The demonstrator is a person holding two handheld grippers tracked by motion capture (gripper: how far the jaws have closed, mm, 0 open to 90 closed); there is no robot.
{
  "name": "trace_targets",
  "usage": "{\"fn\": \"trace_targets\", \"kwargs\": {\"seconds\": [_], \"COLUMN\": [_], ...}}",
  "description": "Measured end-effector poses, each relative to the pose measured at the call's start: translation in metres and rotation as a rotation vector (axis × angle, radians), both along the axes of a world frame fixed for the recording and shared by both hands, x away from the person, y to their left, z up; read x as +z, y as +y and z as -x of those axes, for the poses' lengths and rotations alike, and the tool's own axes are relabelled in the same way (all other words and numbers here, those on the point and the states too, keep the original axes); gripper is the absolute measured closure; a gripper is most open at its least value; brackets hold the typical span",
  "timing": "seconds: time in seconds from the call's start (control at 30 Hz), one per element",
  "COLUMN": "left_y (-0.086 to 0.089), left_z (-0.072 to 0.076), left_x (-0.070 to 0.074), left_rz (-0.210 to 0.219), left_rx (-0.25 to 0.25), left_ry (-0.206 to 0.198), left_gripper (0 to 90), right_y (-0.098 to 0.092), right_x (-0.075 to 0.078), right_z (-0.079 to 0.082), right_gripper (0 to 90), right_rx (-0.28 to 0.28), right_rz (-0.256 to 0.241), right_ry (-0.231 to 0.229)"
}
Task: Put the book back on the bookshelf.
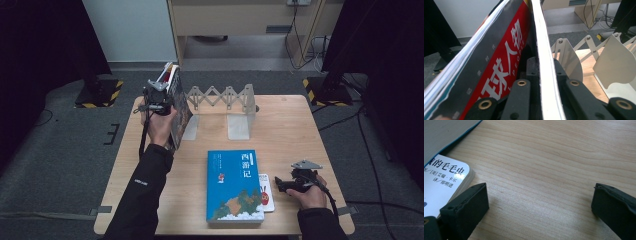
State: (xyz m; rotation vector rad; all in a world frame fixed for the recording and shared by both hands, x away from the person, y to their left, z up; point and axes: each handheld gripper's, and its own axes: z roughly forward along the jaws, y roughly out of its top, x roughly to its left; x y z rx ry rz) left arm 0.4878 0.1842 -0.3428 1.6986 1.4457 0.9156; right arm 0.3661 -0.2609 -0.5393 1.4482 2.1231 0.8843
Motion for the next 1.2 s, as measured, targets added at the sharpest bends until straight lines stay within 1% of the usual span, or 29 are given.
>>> {"fn": "trace_targets", "kwargs": {"seconds": [0.07, 0.13, 0.27, 0.37, 0.47, 0.57, 0.6, 0.67, 0.77, 0.9, 0.93, 1.03, 1.1, 1.2], "left_y": [0.001, 0.001, 0.001, 0.001, 0.004, 0.006, 0.007, 0.008, 0.010, 0.017, 0.020, 0.027, 0.031, 0.036], "left_z": [0.002, 0.004, 0.009, 0.016, 0.023, 0.028, 0.031, 0.035, 0.040, 0.047, 0.048, 0.054, 0.058, 0.065], "left_x": [0.001, 0.002, 0.007, 0.009, 0.013, 0.015, 0.015, 0.016, 0.017, 0.017, 0.017, 0.016, 0.016, 0.014], "left_rz": [0.001, 0.014, 0.041, 0.056, 0.082, 0.087, 0.096, 0.109, 0.115, 0.152, 0.164, 0.205, 0.216, 0.246], "left_rx": [-0.001, -0.005, -0.023, -0.041, -0.062, -0.072, -0.075, -0.085, -0.093, -0.118, -0.124, -0.164, -0.174, -0.201], "left_ry": [-0.001, -0.006, -0.022, -0.041, -0.060, -0.075, -0.085, -0.105, -0.133, -0.151, -0.162, -0.180, -0.185, -0.190], "left_gripper": [78.9, 77.6, 70.1, 66.3, 65.6, 63.2, 62.1, 58.7, 53.3, 50.8, 50.4, 48.1, 47.6, 46.6], "right_y": [0.000, 0.000, 0.000, 0.000, 0.000, 0.000, 0.000, 0.000, 0.000, 0.000, 0.000, 0.000, 0.000, 0.000], "right_x": [0.000, 0.000, 0.000, 0.000, 0.000, 0.000, 0.000, 0.000, 0.000, 0.000, 0.000, 0.000, 0.000, 0.000], "right_z": [0.000, 0.000, 0.000, 0.000, 0.000, 0.000, 0.000, 0.000, 0.000, 0.000, 0.000, 0.000, 0.000, 0.000], "right_gripper": [1.4, 1.4, 1.4, 1.4, 1.4, 1.4, 1.4, 1.4, 1.4, 1.4, 1.4, 1.4, 1.4, 1.4], "right_rx": [0.000, 0.000, 0.000, 0.000, 0.000, 0.000, 0.000, 0.000, 0.000, 0.000, 0.000, 0.000, 0.000, 0.000], "right_rz": [0.000, 0.000, 0.000, 0.000, 0.000, 0.000, 0.000, 0.000, 0.000, 0.000, 0.000, 0.000, 0.000, -0.001], "right_ry": [0.000, 0.000, 0.000, 0.000, 0.000, 0.000, 0.000, 0.000, 0.001, 0.000, 0.000, 0.000, 0.000, 0.001]}}
